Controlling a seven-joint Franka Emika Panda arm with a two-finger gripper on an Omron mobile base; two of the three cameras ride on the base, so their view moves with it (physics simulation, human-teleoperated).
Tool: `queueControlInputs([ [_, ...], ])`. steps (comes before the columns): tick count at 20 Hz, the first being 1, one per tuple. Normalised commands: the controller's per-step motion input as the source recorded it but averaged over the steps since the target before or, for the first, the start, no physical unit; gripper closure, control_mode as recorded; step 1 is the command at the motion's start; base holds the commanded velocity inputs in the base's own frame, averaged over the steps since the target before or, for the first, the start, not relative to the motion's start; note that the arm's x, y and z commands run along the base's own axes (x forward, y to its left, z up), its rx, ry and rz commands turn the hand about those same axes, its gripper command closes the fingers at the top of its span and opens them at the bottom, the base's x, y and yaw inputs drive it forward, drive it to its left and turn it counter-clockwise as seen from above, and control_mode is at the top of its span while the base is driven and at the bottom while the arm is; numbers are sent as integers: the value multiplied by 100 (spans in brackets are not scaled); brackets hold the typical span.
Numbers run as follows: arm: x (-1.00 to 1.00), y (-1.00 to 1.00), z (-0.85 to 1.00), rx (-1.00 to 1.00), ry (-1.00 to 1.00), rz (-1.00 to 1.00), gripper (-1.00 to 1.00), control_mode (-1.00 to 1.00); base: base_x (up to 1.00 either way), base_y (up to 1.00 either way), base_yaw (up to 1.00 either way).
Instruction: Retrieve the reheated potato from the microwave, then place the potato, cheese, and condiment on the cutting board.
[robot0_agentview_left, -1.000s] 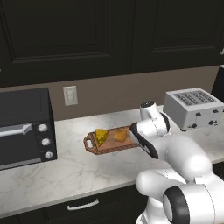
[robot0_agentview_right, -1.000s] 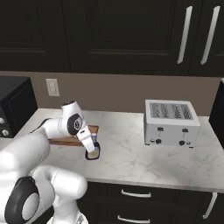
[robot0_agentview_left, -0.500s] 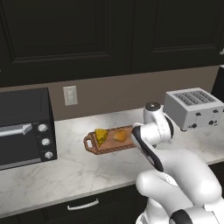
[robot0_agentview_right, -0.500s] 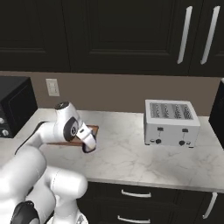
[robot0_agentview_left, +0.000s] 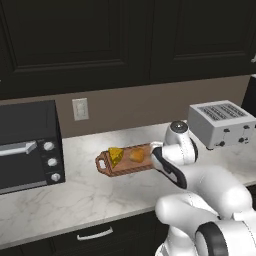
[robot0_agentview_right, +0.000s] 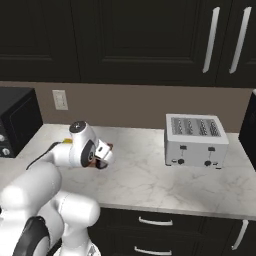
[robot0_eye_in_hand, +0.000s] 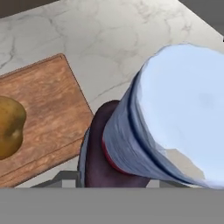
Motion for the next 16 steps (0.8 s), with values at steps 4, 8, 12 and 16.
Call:
queueControlInputs([
  [4, 52, 4, 0, 0, 0, 7, 100, -100, 0, 0, 0],
  [8, 43, 11, 0, 0, 0, 4, 100, -100, 0, 0, 0],
  [12, 38, 19, 0, 0, 0, 4, 100, -100, 0, 0, 0],
  [16, 26, 17, -11, 0, 0, 5, 100, -100, 0, 0, 0],
])
